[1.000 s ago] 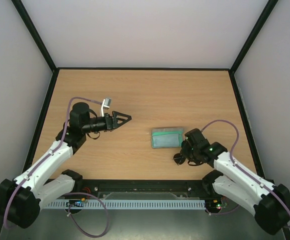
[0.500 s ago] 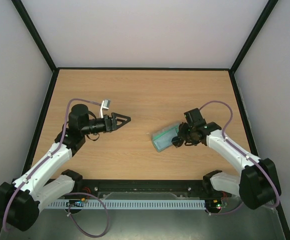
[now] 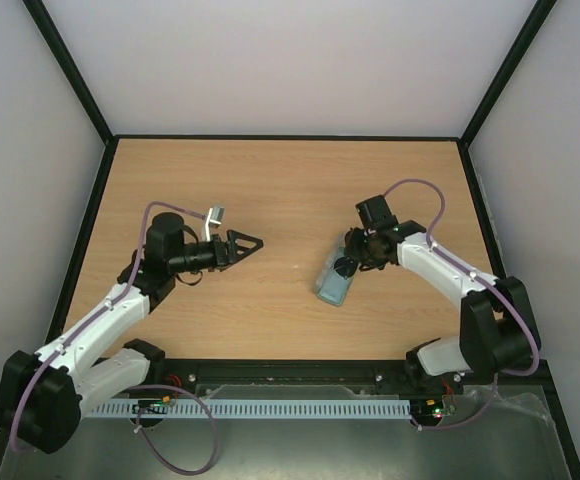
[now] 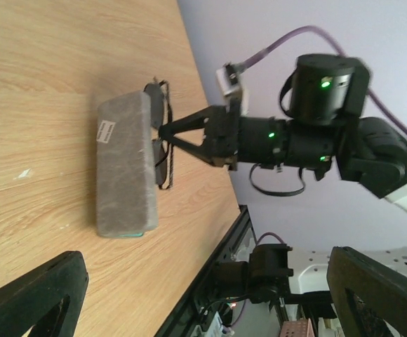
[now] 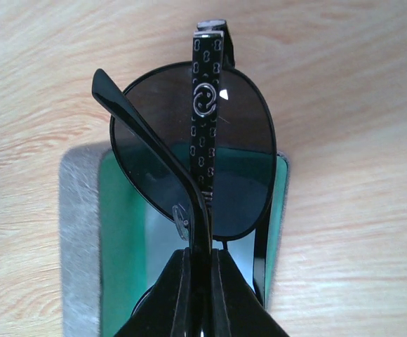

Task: Organize the sunglasses
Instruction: Adjust the sunglasses case at the center of the board, then place the sunglasses in the sunglasses case.

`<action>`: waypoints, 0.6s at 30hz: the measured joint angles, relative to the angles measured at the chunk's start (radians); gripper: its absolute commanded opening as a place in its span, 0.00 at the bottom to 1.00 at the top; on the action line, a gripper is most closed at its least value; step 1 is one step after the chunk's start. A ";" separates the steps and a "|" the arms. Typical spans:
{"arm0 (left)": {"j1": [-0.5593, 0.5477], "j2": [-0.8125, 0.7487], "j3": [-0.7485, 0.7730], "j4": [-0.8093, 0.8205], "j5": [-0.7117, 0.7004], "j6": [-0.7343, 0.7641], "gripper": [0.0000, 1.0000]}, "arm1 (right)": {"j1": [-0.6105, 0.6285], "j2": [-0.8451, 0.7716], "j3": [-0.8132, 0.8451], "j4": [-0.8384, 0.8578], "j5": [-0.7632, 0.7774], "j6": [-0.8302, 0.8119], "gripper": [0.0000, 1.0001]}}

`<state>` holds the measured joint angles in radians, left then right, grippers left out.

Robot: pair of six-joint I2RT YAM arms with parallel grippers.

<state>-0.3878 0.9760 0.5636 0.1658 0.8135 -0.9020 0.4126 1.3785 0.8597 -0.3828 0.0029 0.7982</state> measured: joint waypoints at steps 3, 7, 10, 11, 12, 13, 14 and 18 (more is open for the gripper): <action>-0.007 0.030 -0.017 0.000 -0.016 0.006 0.95 | 0.000 0.042 0.052 0.000 -0.011 -0.032 0.01; -0.050 0.094 -0.041 -0.001 -0.059 0.017 0.93 | 0.000 0.054 0.085 -0.010 -0.012 -0.068 0.01; -0.121 0.155 -0.042 -0.002 -0.099 0.024 0.93 | 0.000 0.044 0.085 -0.042 -0.008 -0.085 0.01; -0.139 0.171 -0.042 -0.002 -0.111 0.025 0.93 | 0.000 0.037 0.083 -0.051 -0.007 -0.088 0.02; -0.160 0.188 -0.042 0.000 -0.125 0.026 0.93 | 0.000 0.027 0.078 -0.058 -0.009 -0.092 0.01; -0.179 0.206 -0.042 0.000 -0.140 0.024 0.93 | 0.002 0.018 0.072 -0.066 -0.011 -0.095 0.02; -0.191 0.215 -0.042 0.000 -0.148 0.023 0.93 | 0.006 0.011 0.066 -0.069 -0.012 -0.097 0.01; -0.206 0.230 -0.043 0.003 -0.187 0.023 0.93 | 0.049 0.006 0.050 -0.085 -0.010 -0.098 0.01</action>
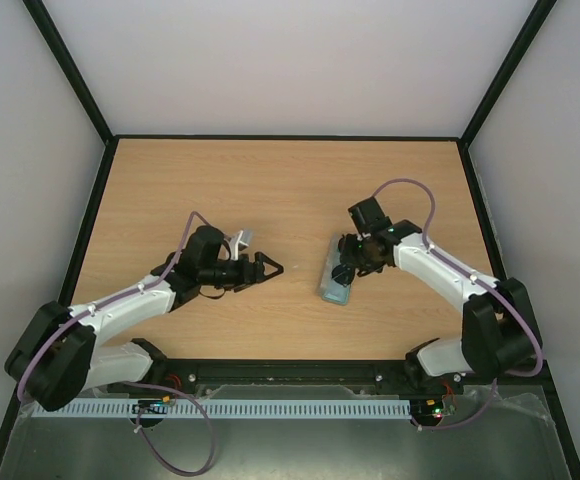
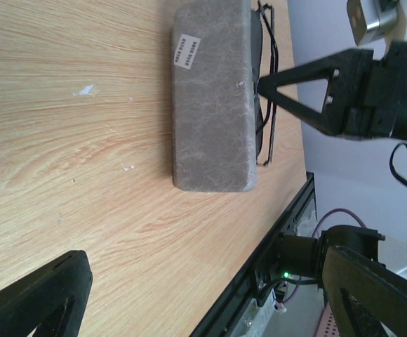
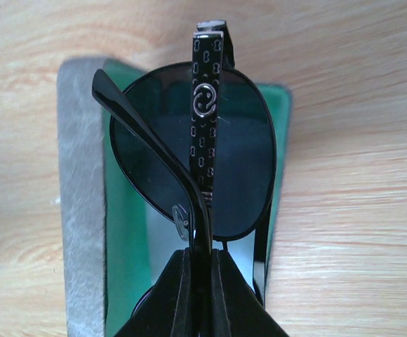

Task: Organize the sunglasses
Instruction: Place the sunglasses in the sunglasses case.

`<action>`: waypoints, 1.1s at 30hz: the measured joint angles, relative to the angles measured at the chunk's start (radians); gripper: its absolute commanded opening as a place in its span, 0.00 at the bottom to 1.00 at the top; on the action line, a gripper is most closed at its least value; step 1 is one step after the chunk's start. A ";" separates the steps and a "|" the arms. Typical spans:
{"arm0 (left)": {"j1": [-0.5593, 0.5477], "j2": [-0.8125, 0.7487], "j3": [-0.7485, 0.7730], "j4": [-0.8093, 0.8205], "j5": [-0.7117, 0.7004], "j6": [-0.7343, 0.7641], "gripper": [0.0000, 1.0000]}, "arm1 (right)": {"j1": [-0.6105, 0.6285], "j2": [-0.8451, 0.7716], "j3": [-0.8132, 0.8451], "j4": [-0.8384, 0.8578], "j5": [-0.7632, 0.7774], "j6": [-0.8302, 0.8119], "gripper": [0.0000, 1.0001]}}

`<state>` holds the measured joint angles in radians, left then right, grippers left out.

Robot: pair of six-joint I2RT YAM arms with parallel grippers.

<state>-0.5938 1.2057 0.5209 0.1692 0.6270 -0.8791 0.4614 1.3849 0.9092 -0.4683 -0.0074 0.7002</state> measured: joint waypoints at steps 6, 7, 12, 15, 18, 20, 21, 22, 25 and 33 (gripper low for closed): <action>-0.002 0.004 0.000 -0.002 -0.030 0.001 0.93 | 0.070 0.050 -0.002 -0.002 0.011 0.011 0.01; -0.002 0.003 0.000 -0.005 -0.034 0.002 0.93 | 0.071 0.058 -0.002 0.000 0.016 0.015 0.01; -0.002 -0.015 0.000 -0.028 -0.047 0.010 0.93 | 0.073 0.076 -0.002 0.004 0.034 0.031 0.01; -0.002 -0.017 0.000 -0.031 -0.052 0.016 0.93 | 0.077 0.080 -0.011 0.024 0.039 0.046 0.01; -0.002 -0.018 0.000 -0.035 -0.052 0.020 0.93 | 0.077 0.091 -0.031 0.030 0.042 0.062 0.01; -0.002 -0.019 0.000 -0.036 -0.052 0.023 0.93 | 0.077 0.103 -0.047 0.032 0.042 0.071 0.01; -0.002 -0.020 0.000 -0.037 -0.052 0.024 0.93 | 0.077 0.107 -0.053 0.032 0.042 0.073 0.01; -0.002 -0.021 0.000 -0.040 -0.052 0.024 0.93 | 0.078 0.110 -0.062 0.035 0.042 0.077 0.01; -0.002 -0.022 0.000 -0.049 -0.053 0.027 0.93 | 0.078 0.109 -0.070 0.045 0.042 0.085 0.01; -0.002 -0.026 0.000 -0.059 -0.053 0.027 0.93 | 0.078 0.109 -0.073 0.064 0.051 0.106 0.01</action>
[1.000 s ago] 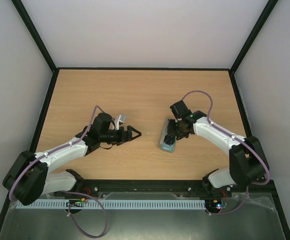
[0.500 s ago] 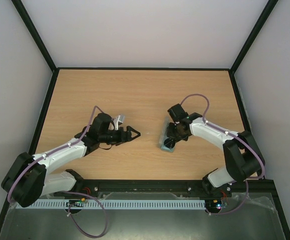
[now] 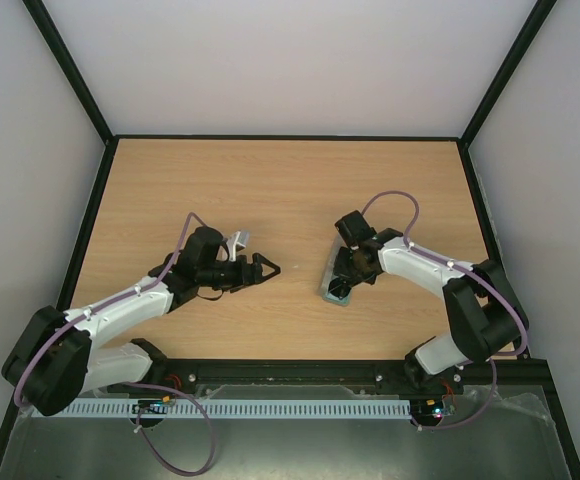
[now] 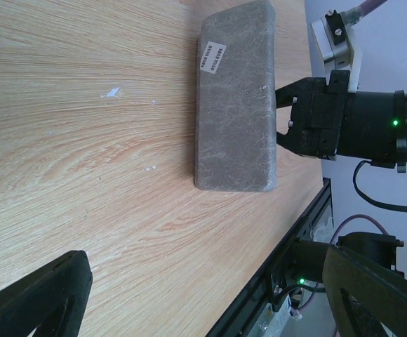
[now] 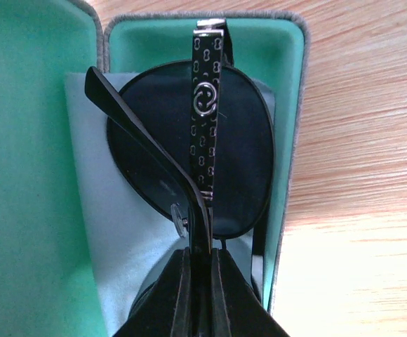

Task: Organize the sunglasses
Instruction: Place the sunglasses in the sunglasses case.

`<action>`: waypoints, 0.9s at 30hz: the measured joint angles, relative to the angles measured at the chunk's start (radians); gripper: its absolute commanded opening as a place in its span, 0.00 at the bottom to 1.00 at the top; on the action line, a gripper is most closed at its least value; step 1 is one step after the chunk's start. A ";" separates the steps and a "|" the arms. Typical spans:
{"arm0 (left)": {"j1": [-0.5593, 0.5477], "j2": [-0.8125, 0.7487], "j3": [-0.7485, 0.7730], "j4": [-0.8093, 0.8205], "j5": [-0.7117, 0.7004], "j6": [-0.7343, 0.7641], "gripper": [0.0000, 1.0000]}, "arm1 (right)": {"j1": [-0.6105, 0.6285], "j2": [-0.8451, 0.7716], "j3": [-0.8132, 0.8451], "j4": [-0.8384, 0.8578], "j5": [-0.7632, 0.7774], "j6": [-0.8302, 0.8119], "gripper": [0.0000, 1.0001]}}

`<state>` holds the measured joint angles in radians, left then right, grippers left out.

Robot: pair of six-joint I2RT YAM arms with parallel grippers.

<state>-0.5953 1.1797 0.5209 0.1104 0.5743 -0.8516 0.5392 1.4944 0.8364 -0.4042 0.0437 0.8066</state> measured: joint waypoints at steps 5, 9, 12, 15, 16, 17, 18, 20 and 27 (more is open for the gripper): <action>0.000 -0.003 0.000 -0.010 0.000 0.003 0.93 | 0.000 0.003 0.000 0.020 0.017 0.017 0.01; 0.000 -0.011 0.000 -0.016 0.000 0.007 0.93 | 0.000 0.016 -0.005 0.031 0.029 0.028 0.02; 0.000 -0.014 0.000 -0.016 -0.001 0.008 0.93 | 0.000 0.017 -0.018 0.047 0.032 0.034 0.01; 0.000 -0.015 0.000 -0.016 0.000 0.008 0.93 | 0.001 0.017 -0.033 0.068 0.033 0.040 0.01; 0.000 -0.015 0.000 -0.016 -0.001 0.008 0.93 | 0.003 0.017 -0.040 0.077 0.033 0.043 0.02; 0.000 -0.015 0.000 -0.016 -0.001 0.008 0.93 | 0.004 0.017 -0.044 0.085 0.032 0.044 0.02; 0.000 -0.015 0.000 -0.016 0.000 0.008 0.93 | 0.004 0.017 -0.048 0.092 0.033 0.046 0.01; 0.000 -0.015 0.000 -0.016 -0.001 0.008 0.93 | 0.004 0.017 -0.051 0.097 0.033 0.047 0.02; 0.000 -0.015 0.000 -0.018 -0.001 0.011 0.93 | 0.005 0.009 -0.054 0.099 0.033 0.048 0.14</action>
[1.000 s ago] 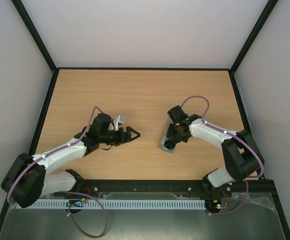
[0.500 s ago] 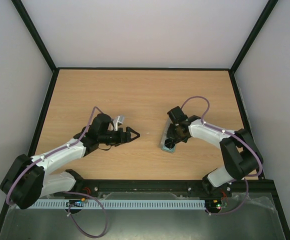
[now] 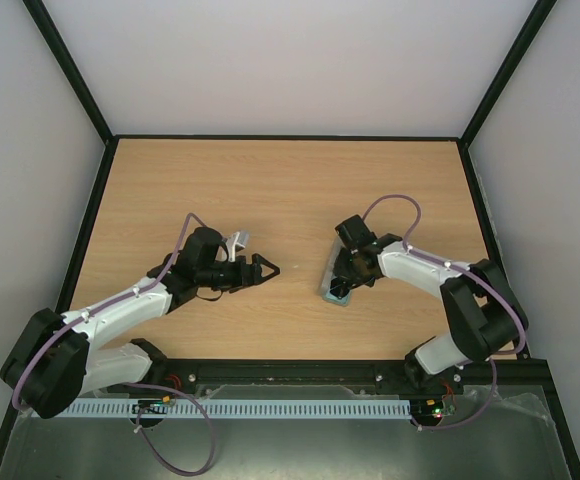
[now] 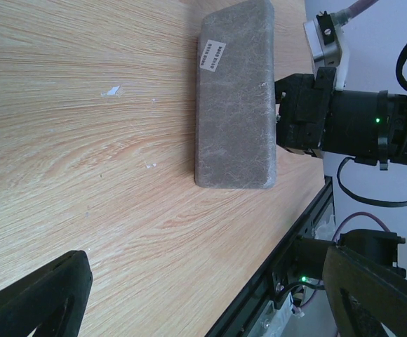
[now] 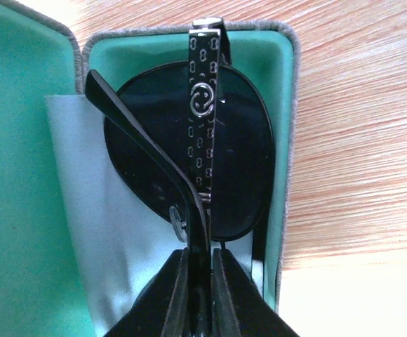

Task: Organize the sunglasses
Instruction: Place the sunglasses in the sunglasses case, then close the sunglasses case at the center of the board.

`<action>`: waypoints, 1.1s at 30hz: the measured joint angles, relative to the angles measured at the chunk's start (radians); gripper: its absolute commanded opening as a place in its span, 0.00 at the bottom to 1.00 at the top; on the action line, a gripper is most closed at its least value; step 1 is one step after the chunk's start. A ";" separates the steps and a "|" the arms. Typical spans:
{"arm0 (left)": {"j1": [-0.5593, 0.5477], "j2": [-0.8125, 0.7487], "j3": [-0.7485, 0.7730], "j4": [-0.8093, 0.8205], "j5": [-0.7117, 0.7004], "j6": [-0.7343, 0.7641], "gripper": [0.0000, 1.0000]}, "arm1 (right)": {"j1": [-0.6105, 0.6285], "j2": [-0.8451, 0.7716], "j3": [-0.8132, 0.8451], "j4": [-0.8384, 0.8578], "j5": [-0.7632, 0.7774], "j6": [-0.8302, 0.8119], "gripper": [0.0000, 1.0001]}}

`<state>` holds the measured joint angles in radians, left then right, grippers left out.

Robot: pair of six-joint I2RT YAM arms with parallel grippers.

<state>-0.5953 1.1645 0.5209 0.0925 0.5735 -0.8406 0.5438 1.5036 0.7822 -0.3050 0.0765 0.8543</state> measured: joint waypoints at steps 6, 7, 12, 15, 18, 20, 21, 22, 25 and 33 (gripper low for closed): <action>0.000 0.000 0.000 -0.002 -0.003 0.001 0.93 | 0.000 -0.047 0.003 -0.032 0.002 -0.003 0.34; 0.000 0.000 0.000 -0.002 -0.003 0.001 0.93 | 0.000 -0.058 0.006 -0.041 0.002 -0.002 0.36; 0.000 0.002 0.000 -0.002 -0.004 0.001 0.93 | 0.000 -0.110 0.030 -0.069 -0.001 -0.008 0.45; 0.000 0.017 0.007 -0.004 -0.007 0.004 0.93 | 0.000 -0.172 0.031 -0.095 0.007 -0.008 0.47; -0.003 0.066 0.050 -0.017 -0.016 0.016 0.93 | -0.008 -0.270 0.027 -0.117 0.030 -0.008 0.40; -0.009 0.110 0.094 -0.026 -0.026 0.027 0.89 | -0.038 -0.323 0.005 -0.110 0.028 -0.011 0.28; -0.012 0.129 0.115 -0.031 -0.032 0.031 0.87 | -0.063 -0.345 -0.017 -0.103 0.024 -0.017 0.23; -0.018 0.156 0.143 -0.037 -0.038 0.036 0.83 | -0.095 -0.363 -0.051 -0.092 0.018 -0.017 0.18; -0.048 0.240 0.220 -0.040 -0.056 0.052 0.64 | -0.167 -0.372 -0.164 -0.064 -0.008 -0.017 0.06; -0.157 0.435 0.354 -0.050 -0.107 0.069 0.33 | -0.214 -0.301 -0.281 0.023 -0.088 -0.028 0.03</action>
<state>-0.7525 1.5993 0.8749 0.0422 0.4664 -0.7712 0.3294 1.2030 0.5011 -0.2825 -0.0113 0.8265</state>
